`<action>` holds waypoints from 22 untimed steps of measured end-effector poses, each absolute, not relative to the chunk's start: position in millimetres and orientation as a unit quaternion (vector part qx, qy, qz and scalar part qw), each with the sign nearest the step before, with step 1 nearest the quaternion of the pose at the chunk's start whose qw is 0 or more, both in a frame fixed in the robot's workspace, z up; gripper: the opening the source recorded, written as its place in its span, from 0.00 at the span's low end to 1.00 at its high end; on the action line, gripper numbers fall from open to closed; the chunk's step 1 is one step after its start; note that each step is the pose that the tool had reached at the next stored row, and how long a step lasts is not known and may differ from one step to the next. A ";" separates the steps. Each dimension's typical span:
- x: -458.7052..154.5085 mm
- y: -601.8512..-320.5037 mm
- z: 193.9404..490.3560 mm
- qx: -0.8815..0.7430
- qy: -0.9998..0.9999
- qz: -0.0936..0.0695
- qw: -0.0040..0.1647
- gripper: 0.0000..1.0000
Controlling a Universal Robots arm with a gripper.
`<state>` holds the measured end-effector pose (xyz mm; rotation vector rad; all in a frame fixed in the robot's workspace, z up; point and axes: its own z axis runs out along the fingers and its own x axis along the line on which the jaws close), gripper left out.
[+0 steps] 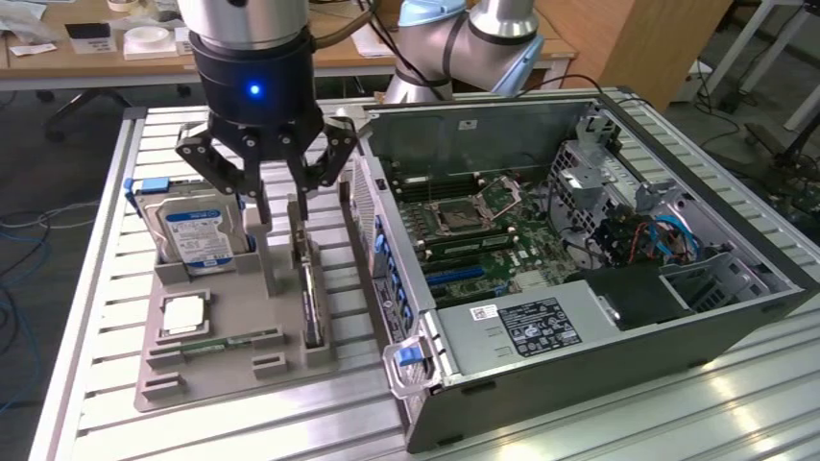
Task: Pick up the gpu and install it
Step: 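Pick up the gpu and move the gpu toward the slot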
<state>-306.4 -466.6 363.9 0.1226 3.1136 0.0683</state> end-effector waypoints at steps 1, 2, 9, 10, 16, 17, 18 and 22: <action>-306.4 -466.6 362.2 0.039 0.999 0.022 0.012 0.42; -306.4 -466.6 360.4 0.039 0.999 0.022 0.012 0.42; -306.4 -466.6 356.0 0.039 0.999 0.022 0.012 0.42; -306.4 -466.6 355.9 0.039 0.999 0.022 0.012 0.42; -306.4 -466.6 351.7 0.039 0.999 0.022 0.013 0.42; -306.4 -466.6 350.0 0.039 0.999 0.022 0.013 0.42; -306.4 -466.6 348.1 0.039 0.999 0.022 0.013 0.42; -306.3 -466.5 341.0 0.039 0.999 0.022 0.012 0.42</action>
